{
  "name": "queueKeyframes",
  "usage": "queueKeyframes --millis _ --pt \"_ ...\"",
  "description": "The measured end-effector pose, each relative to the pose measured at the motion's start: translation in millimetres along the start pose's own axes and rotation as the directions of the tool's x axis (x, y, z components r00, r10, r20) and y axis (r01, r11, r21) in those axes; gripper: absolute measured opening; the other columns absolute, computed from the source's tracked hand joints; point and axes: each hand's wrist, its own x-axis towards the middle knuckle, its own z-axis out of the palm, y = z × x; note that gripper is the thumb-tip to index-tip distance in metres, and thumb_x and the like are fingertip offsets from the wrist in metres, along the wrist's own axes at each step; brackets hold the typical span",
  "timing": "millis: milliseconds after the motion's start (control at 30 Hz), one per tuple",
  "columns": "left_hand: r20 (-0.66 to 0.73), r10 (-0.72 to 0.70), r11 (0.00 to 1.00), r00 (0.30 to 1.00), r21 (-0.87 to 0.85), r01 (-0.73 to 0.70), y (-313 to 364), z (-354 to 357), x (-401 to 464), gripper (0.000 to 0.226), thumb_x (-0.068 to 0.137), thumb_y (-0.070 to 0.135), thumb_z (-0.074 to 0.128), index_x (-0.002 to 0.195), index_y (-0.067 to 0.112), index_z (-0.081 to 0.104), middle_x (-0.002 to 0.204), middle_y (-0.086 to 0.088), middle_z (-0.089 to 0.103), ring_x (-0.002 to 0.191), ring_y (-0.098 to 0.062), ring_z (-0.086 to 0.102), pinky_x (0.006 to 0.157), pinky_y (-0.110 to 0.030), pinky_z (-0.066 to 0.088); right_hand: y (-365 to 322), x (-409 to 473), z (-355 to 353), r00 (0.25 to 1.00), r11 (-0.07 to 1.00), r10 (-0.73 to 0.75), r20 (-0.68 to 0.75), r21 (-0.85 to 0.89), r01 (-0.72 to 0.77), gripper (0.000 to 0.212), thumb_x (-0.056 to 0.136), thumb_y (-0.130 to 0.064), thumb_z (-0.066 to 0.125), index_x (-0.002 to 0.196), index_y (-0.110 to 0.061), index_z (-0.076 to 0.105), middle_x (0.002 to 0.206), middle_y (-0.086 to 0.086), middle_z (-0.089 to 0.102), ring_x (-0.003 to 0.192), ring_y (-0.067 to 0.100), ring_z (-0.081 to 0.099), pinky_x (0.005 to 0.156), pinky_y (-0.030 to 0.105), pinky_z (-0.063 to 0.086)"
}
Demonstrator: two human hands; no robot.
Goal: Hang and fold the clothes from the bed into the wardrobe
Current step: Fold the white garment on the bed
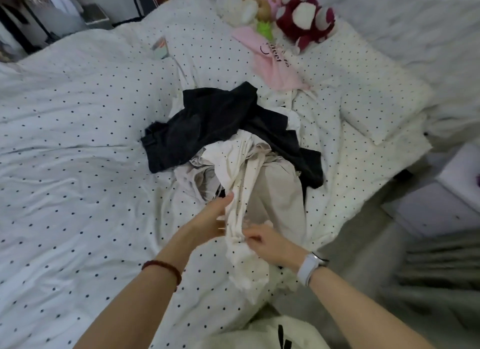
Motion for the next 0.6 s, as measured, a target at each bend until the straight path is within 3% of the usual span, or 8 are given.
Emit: queueKeyframes --millis 67,167,200,267,333,400,533,600 --pt "-0.052 0.084 0.995 0.995 0.059 -0.081 0.6 23.2 17.6 0.026 0.097 0.025 0.05 0.111 0.006 0.061 0.094 -0.01 0.066 0.089 -0.027 0.064 0.076 -0.036 0.054 1.8 -12.6 -5.9 0.999 0.999 0.022 0.025 -0.037 -0.021 0.025 0.092 -0.001 0.037 0.075 0.008 0.052 0.072 0.003 0.042 0.066 0.016 0.037 0.065 0.025 0.032" --pt "-0.226 0.279 0.899 0.933 0.404 -0.171 -5.7 35.5 35.2 0.019 0.095 0.014 0.045 0.092 0.007 0.062 0.08 -0.006 0.058 0.08 -0.021 0.053 0.061 -0.028 0.042 1.5 -24.7 -13.4 0.994 0.994 0.09 0.057 -0.066 -0.086 0.024 0.095 -0.006 0.038 0.102 0.003 0.059 0.082 0.0 0.044 0.075 0.014 0.04 0.07 0.023 0.035" --pt "-0.221 0.319 0.879 0.921 0.434 -0.2 -6.1 31.9 32.6 0.022 0.096 0.012 0.043 0.093 0.005 0.063 0.079 -0.006 0.056 0.077 -0.019 0.049 0.059 -0.027 0.037 4.1 -24.3 -13.8 0.988 0.989 0.146 0.041 -0.023 -0.146 0.026 0.095 -0.009 0.04 0.111 -0.006 0.062 0.09 -0.001 0.049 0.083 0.012 0.046 0.072 0.019 0.038" --pt "-0.165 0.374 0.833 0.913 0.492 -0.252 -5.6 15.1 20.5 0.025 0.098 0.01 0.04 0.095 0.003 0.063 0.077 -0.01 0.054 0.068 -0.018 0.044 0.059 -0.026 0.032 8.0 -17.0 -21.1 0.956 0.96 0.265 -0.128 0.123 -0.249 0.03 0.096 -0.011 0.043 0.119 -0.014 0.061 0.101 -0.005 0.054 0.095 0.009 0.051 0.077 0.013 0.039" --pt "-0.074 0.412 0.758 0.908 0.58 -0.297 -6.5 -6.0 -2.8 0.026 0.098 0.011 0.039 0.089 0.002 0.062 0.069 -0.007 0.049 0.058 -0.013 0.039 0.057 -0.022 0.029 11.1 -0.6 -28.3 0.857 0.868 0.423 -0.295 0.404 -0.29 0.022 0.096 -0.013 0.044 0.105 -0.012 0.065 0.097 0.001 0.057 0.088 0.013 0.054 0.075 0.018 0.042" --pt "0.021 0.442 0.679 0.897 0.645 -0.35 -10.9 -19.0 -26.6 0.025 0.097 0.01 0.042 0.085 0.002 0.062 0.062 0.002 0.047 0.049 -0.002 0.036 0.052 -0.015 0.029 9.0 23.3 -32.7 0.776 0.708 0.571 -0.27 0.641 -0.298 0.016 0.096 -0.021 0.048 0.084 -0.016 0.058 0.086 0.007 0.055 0.073 0.016 0.052 0.067 0.024 0.044" --pt "0.109 0.459 0.557 0.882 0.737 -0.381 -27.3 -52.3 -73.3 0.032 0.097 0.006 0.043 0.068 0.01 0.055 0.058 0.009 0.043 0.051 -0.001 0.037 0.057 -0.016 0.031 -22.8 82.8 -22.4 0.809 0.451 0.585 -0.055 0.851 -0.269 0.021 0.095 -0.034 0.049 0.09 -0.015 0.055 0.086 0.005 0.058 0.081 0.022 0.057 0.072 0.034 0.05" --pt "0.098 0.443 0.556 0.891 0.75 -0.359 -36.1 -70.2 -94.5 0.03 0.098 0.008 0.042 0.078 0.012 0.063 0.064 0.009 0.053 0.056 0.001 0.043 0.06 -0.018 0.037 -42.7 102.8 -9.4 0.811 0.472 0.58 -0.081 0.845 -0.253 0.019 0.097 -0.025 0.045 0.081 -0.016 0.049 0.083 0.003 0.053 0.072 0.016 0.053 0.063 0.027 0.047"
